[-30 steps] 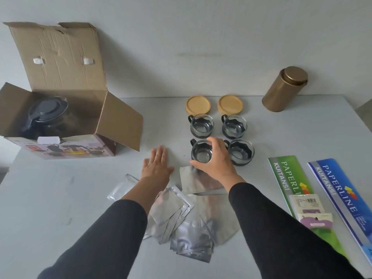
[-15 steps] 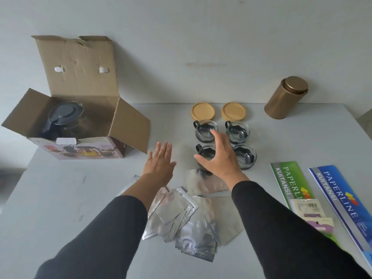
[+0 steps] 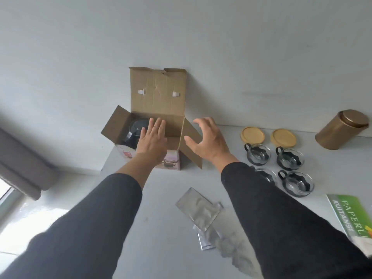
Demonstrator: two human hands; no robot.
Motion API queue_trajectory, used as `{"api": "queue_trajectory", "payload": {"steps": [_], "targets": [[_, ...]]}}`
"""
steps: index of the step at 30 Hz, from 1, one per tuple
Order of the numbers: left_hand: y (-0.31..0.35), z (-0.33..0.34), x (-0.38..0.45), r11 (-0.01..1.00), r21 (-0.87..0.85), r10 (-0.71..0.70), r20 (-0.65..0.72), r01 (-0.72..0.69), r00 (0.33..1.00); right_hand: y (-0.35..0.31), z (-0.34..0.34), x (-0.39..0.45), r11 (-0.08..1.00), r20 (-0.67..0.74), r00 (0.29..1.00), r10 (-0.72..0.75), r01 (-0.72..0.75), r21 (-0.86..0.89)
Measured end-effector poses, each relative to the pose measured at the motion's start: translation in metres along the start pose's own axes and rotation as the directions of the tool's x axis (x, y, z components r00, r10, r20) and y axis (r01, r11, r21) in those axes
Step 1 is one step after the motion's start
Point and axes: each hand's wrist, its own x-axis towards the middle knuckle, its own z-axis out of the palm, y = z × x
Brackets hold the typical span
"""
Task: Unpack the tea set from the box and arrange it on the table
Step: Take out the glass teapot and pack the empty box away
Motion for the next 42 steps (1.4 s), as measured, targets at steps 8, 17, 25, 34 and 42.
{"api": "queue_trajectory", "payload": {"steps": [8,17,25,34,42], "targets": [[-0.139,-0.012,0.037,0.999,-0.024,-0.043,0.039,0.044,0.998,-0.092,0.108,0.04,0.979,0.082,0.977,0.197,-0.2,0.031],[-0.187,-0.01,0.069,0.978,-0.137,0.183,0.221,-0.155,0.958,-0.143,0.176,0.064,0.793,0.058,0.791,0.609,-0.607,-0.058],[-0.19,-0.001,0.074,0.919,-0.394,0.154,0.287,-0.03,0.946,-0.161,0.192,0.071,0.642,0.024,0.642,0.766,-0.762,-0.089],[-0.182,0.012,0.075,0.859,-0.51,0.117,0.277,0.042,0.954,-0.172,0.201,0.071,0.532,-0.049,0.531,0.846,-0.847,-0.013],[-0.185,0.022,0.077,0.862,-0.499,0.063,0.272,0.085,0.96,-0.17,0.177,0.076,0.415,-0.017,0.431,0.902,-0.855,0.313]]}}
